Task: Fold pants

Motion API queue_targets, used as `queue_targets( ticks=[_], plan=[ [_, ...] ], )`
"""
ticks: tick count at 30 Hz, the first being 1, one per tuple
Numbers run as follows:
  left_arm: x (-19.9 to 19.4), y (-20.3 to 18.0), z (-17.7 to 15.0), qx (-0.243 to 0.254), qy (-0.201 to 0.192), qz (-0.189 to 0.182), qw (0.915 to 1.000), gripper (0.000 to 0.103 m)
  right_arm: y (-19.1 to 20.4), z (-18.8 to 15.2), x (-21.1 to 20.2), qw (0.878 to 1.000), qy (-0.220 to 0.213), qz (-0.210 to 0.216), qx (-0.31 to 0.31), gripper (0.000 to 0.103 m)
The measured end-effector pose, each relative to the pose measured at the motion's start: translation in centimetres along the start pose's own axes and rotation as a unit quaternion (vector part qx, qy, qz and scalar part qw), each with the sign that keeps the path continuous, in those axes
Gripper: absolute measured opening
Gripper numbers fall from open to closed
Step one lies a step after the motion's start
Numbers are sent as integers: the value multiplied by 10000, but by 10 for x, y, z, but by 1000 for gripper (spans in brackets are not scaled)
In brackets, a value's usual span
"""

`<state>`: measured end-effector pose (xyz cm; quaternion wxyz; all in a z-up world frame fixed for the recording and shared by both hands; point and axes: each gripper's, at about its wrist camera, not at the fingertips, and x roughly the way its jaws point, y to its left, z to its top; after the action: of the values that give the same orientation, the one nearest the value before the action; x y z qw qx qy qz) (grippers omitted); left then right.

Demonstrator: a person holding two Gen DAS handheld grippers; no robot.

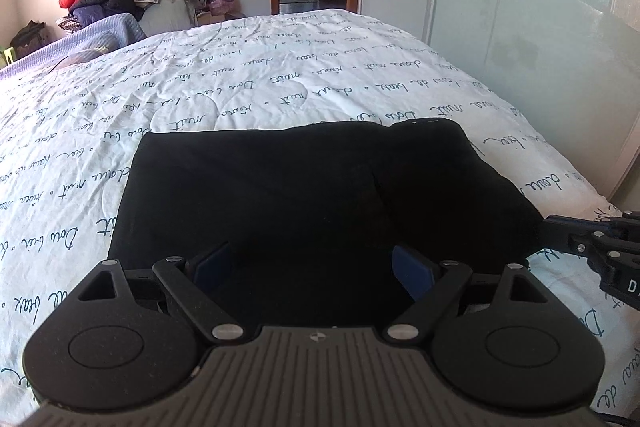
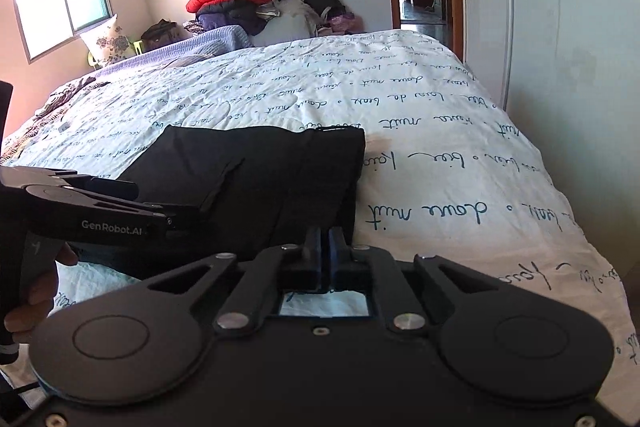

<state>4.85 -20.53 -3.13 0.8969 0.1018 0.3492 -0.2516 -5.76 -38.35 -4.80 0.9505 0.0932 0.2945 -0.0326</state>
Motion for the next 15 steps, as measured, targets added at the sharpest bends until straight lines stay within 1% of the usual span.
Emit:
queue_targets(
  ticks=[3, 6, 7, 8, 9, 11, 12, 15],
  plan=[
    [3, -3, -3, 108, 25, 20, 9999, 90, -1, -7, 13, 9996, 249, -105, -55, 3],
    [1, 2, -1, 48, 6, -23, 10000, 89, -2, 0, 7, 9994, 254, -76, -218, 6],
    [0, 4, 1, 37, -12, -25, 10000, 89, -4, 6, 3, 9997, 138, -91, -204, 17],
    [0, 6, 4, 28, -46, -17, 10000, 89, -6, 13, 0, 9998, -29, -108, -184, 26],
    [0, 8, 8, 35, -80, -6, 10000, 89, -8, 24, 0, 9995, -169, -126, -219, 26],
    [6, 12, 18, 64, -95, 46, 9999, 89, -6, 44, 12, 9986, -288, -137, -414, 26],
    [11, 13, 23, 79, -78, 76, 9999, 89, -5, 54, 24, 9984, -263, -53, -496, 26],
    [27, 18, 40, 52, -75, 103, 9999, 89, -4, 75, 68, 9985, 11, 206, -505, 26]
  ],
)
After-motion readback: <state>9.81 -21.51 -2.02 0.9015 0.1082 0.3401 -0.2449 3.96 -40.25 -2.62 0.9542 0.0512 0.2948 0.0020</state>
